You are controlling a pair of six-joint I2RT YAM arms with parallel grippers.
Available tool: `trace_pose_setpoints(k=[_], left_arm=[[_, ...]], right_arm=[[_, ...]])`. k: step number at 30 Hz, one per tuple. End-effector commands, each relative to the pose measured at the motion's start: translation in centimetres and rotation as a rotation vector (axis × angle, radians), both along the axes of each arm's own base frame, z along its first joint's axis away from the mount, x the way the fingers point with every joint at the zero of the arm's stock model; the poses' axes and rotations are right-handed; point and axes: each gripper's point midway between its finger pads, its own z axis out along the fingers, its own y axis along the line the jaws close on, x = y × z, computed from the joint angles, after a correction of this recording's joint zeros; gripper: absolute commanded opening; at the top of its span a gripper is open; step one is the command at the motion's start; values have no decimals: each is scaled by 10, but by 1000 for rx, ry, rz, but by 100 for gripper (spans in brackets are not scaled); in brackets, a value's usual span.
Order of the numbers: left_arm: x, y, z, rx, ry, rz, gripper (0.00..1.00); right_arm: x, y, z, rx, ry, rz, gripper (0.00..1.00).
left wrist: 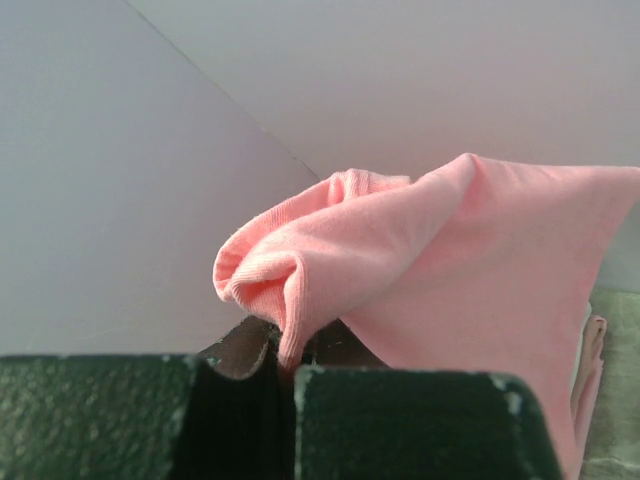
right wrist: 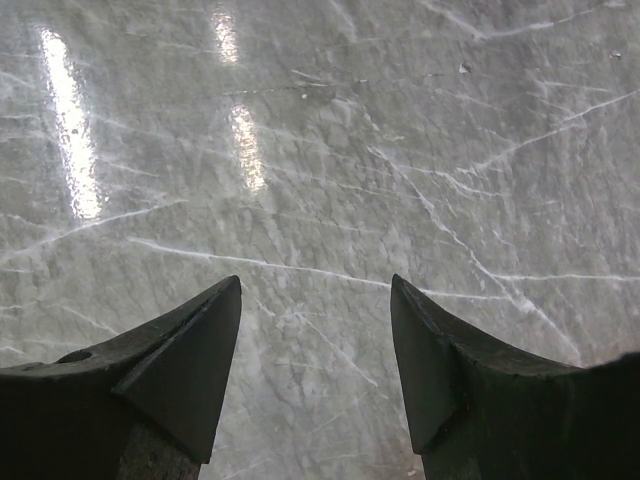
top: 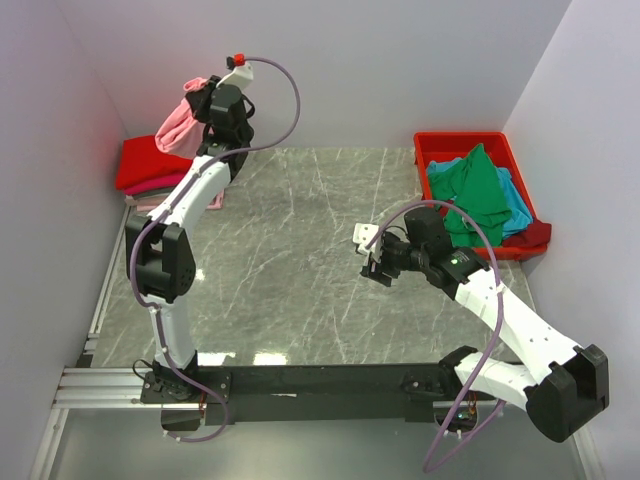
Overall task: Fold and stack the t-shirts
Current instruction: Neatly place the folded tshirt to the corner
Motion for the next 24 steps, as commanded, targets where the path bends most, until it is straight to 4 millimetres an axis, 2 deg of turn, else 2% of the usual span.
trace_pose_setpoints(k=[1,6,16,19,20,21,24], left_arm=[[-7,10,29,-21,-83,13,0],[2,21,14,-19,-61,32,0],[22,39,-3,-16,-48,45,0],[32,47,-12,-12,-50,55,0],[34,53,-9,-18,-62,62,0],[39,55,-16,-21,-55,64,0],[46,64,-16,-28,-75,65,0]], right_arm=[[1,1,10,35,-21,-2,68],[1,1,10,35,-20,-2,68],[1,1,7,31,-13,2,68],[1,2,6,30,-8,3,68],[1,2,6,30,-4,2,68],[1,2,6,30,-2,4,68],[1,2,3,25,4,6,68]])
